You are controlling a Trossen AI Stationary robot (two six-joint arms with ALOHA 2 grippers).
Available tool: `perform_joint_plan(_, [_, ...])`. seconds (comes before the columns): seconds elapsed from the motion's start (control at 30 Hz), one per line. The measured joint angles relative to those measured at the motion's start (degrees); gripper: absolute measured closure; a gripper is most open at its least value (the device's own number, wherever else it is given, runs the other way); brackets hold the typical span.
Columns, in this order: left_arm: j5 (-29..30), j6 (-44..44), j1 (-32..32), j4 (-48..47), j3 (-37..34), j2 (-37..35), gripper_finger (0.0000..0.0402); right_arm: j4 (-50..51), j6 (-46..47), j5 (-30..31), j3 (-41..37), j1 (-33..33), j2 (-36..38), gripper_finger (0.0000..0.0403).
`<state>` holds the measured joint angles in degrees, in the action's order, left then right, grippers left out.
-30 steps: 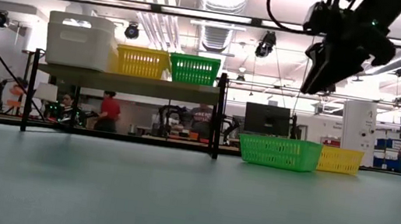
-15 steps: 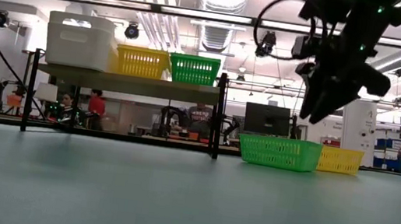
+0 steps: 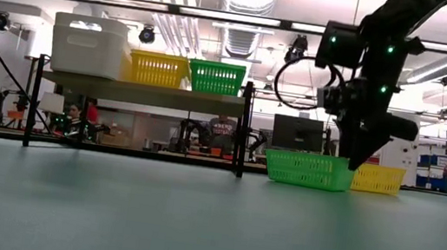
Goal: Stack baskets on shelf by color
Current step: Stack the green basket on the green basket on the shelf
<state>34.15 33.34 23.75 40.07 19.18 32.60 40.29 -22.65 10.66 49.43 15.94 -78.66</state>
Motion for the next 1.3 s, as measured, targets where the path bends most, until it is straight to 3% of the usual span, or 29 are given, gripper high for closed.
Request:
perform_joint_plan(0.27, [0.02,0.00,0.00,0.00,0.00,0.00,0.0400,-0.32,-1.40,-0.11,0.00,0.34,-3.53,0.0268])
perform_joint_plan(0.57, [0.03,0.01,0.00,0.00,0.00,0.00,0.0400,-0.19,-0.84,-0.29,0.00,0.26,-3.18,0.0384])
perform_joint_plan(0.97, [0.06,0.02,0.00,0.00,0.00,0.00,0.0400,1.10,9.89,-0.22,1.60,-2.83,1.15,0.0394])
perform_joint_plan(1.2, [0.07,0.03,0.00,0.00,0.00,0.00,0.0400,4.23,12.98,0.22,11.92,-5.25,3.27,0.0394])
perform_joint_plan(1.3, [0.09,0.02,0.00,0.00,0.00,0.00,0.0400,7.13,13.77,3.72,18.02,-5.86,2.96,0.0394])
